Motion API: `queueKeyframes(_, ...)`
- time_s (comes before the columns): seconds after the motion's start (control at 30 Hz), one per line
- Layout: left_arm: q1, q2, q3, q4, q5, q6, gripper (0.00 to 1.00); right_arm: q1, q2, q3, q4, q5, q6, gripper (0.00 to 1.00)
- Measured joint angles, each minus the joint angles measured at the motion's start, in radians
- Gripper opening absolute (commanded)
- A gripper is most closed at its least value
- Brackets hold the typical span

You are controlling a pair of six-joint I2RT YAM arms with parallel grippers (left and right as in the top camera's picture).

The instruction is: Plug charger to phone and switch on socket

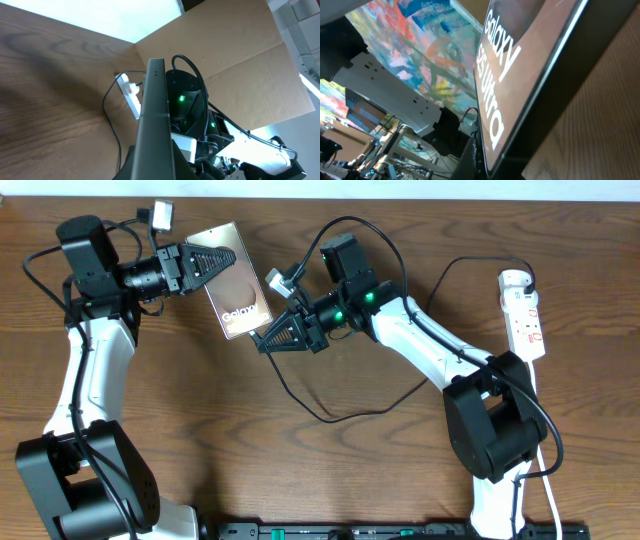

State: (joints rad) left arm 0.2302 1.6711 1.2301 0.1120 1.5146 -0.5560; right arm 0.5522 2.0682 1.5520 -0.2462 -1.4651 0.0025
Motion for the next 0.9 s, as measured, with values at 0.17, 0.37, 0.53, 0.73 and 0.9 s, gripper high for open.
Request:
queueKeyframes(0.17, 0.0, 0.0, 0.0, 0.001, 0.0, 0.004, 0.07, 0.0, 0.0, 0.0, 0.0, 0.0, 0.007, 0.01)
queueKeyframes(0.37, 0.0, 0.0, 0.0, 0.0, -0.023, 0.0, 0.07, 0.0, 0.0, 0.0, 0.014, 0.006, 0.024, 0.01)
queueKeyframes(0.53, 0.0, 0.0, 0.0, 0.0, -0.065, -0.01, 0.07, -0.004, 0.001, -0.001, 0.05, 0.022, 0.064, 0.01)
queueKeyframes(0.73, -0.002, 0.0, -0.002, 0.04, -0.104, -0.017, 0.07, -0.007, 0.003, -0.001, 0.076, 0.051, 0.113, 0.01)
queueKeyframes(0.9, -0.002, 0.0, -0.009, 0.087, -0.111, -0.02, 0.07, -0.008, 0.003, -0.001, 0.09, 0.074, 0.129, 0.01)
